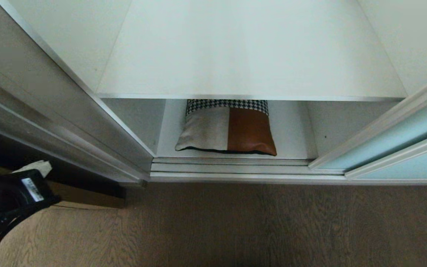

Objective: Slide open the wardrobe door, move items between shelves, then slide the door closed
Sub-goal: Place the pillow on the lower shelf

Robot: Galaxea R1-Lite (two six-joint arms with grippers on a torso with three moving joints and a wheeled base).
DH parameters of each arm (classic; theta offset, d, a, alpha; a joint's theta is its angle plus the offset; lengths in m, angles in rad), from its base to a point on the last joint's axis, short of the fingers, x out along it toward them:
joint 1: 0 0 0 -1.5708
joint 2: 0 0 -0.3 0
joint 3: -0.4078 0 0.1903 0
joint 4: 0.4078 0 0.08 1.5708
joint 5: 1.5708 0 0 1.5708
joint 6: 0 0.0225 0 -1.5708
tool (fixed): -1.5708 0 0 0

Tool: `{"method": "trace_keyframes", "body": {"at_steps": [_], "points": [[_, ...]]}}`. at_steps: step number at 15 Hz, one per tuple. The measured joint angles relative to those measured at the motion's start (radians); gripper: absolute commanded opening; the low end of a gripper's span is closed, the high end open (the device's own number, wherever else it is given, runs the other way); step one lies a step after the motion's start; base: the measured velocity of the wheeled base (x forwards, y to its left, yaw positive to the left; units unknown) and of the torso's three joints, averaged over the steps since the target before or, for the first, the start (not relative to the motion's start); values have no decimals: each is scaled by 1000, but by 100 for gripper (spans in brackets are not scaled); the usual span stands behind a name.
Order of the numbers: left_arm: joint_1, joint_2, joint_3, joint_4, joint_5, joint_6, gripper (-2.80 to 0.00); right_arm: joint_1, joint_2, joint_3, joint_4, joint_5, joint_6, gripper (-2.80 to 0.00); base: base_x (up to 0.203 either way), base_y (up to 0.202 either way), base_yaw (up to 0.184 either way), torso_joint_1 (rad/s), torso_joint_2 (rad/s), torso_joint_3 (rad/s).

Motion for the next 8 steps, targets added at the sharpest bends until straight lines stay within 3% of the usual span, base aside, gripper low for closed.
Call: {"method": "trace_keyframes", "body": {"at_steps": [3,8], "points": [[56,-118,121,1,3,21,-280,-63,-90,9,-1,10,57,-280,0,0,0,0,0,0],[213,-379,296,17,-7,74,-280,-91,-148,7,-1,22,72,-280,0,0,0,0,0,0]]}}
